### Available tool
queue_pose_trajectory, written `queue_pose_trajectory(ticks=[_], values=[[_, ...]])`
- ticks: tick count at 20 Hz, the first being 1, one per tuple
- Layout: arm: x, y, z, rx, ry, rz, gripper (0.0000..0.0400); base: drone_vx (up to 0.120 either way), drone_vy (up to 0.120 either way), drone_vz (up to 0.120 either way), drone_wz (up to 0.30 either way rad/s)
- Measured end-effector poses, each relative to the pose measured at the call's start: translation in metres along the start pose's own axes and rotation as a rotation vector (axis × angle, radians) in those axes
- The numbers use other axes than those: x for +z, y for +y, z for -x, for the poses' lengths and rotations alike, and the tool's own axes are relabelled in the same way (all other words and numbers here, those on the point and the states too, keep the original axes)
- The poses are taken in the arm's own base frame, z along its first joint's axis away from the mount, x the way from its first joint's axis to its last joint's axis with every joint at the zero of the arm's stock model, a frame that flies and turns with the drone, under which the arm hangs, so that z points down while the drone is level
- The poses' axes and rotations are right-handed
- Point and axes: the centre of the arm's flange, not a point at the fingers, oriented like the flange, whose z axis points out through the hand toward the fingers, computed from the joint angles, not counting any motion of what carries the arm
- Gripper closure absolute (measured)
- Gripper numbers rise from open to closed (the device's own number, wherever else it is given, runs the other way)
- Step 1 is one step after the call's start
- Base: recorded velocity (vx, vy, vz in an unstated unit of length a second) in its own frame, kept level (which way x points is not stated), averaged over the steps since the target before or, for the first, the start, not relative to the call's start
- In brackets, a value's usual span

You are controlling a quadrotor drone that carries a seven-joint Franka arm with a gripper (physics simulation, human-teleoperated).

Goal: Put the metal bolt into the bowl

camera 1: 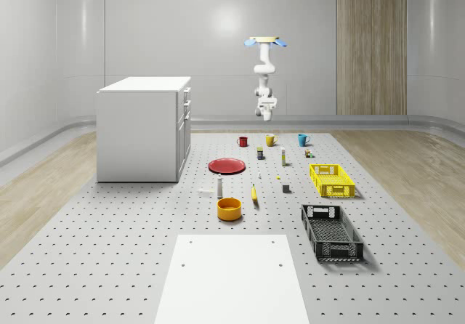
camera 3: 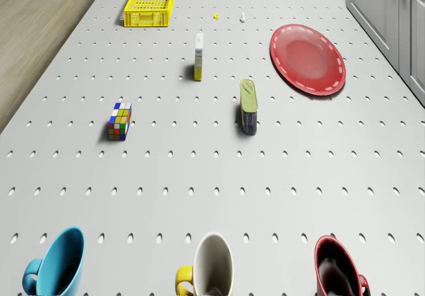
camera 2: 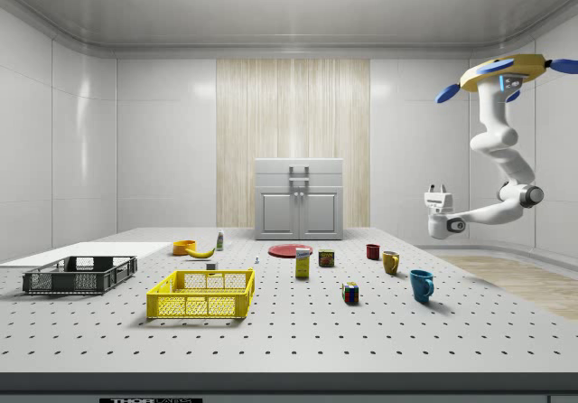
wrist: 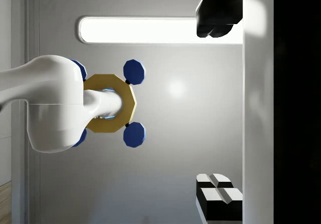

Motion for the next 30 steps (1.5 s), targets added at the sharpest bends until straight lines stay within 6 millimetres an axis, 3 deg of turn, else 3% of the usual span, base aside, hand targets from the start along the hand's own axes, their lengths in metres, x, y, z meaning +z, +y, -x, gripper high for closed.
queue_pose_trajectory(ticks=[26,30], values=[[-0.0052,0.0005,0.0014,0.000,0.018,-0.010,0.0000,0.120,-0.120,0.000,0.000],[-0.0052,0.0003,0.0020,0.000,0.025,-0.008,0.0000,0.120,0.000,0.000,0.000]])
